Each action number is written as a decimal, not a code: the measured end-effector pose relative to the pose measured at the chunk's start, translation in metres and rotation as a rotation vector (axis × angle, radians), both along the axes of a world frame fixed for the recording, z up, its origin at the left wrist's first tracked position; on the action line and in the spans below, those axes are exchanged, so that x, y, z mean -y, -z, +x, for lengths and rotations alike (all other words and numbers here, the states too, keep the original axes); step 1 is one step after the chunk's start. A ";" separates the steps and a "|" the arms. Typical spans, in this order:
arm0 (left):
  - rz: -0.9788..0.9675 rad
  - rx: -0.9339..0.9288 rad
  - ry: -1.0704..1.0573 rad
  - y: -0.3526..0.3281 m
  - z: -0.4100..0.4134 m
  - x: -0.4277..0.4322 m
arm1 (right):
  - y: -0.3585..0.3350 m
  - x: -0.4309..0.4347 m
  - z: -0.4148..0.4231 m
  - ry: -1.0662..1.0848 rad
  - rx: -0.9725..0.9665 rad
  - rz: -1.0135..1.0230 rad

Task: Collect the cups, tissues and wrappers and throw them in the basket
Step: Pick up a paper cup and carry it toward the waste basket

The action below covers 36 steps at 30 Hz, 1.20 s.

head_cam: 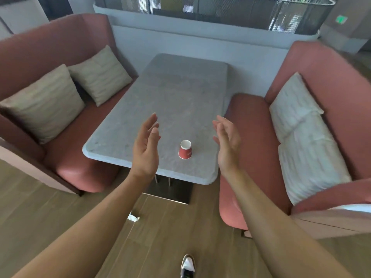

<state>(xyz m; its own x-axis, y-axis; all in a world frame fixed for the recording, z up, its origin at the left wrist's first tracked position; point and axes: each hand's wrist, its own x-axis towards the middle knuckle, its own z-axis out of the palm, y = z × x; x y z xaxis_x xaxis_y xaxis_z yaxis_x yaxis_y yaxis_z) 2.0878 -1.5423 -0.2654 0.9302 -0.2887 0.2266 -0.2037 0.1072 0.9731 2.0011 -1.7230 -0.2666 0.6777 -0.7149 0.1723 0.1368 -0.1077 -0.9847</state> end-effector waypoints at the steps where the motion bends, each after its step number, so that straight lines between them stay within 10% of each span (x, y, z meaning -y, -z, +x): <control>1: 0.016 -0.011 -0.009 0.007 0.005 0.009 | 0.008 0.008 0.006 -0.009 -0.018 0.013; 21: 0.207 -0.336 -0.096 0.147 0.082 0.064 | 0.216 0.072 0.151 -0.363 -0.731 -0.006; 36: 0.223 -0.370 -0.281 0.157 0.098 -0.009 | 0.237 0.023 0.194 -0.226 -0.596 -0.010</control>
<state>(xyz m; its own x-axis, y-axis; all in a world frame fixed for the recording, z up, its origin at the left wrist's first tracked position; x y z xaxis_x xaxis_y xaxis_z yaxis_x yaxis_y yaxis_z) 2.1859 -1.5329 -0.4223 0.9850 -0.0202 -0.1714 0.1678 -0.1200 0.9785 2.1955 -1.7459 -0.5034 0.7929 -0.5436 -0.2754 -0.4143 -0.1495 -0.8978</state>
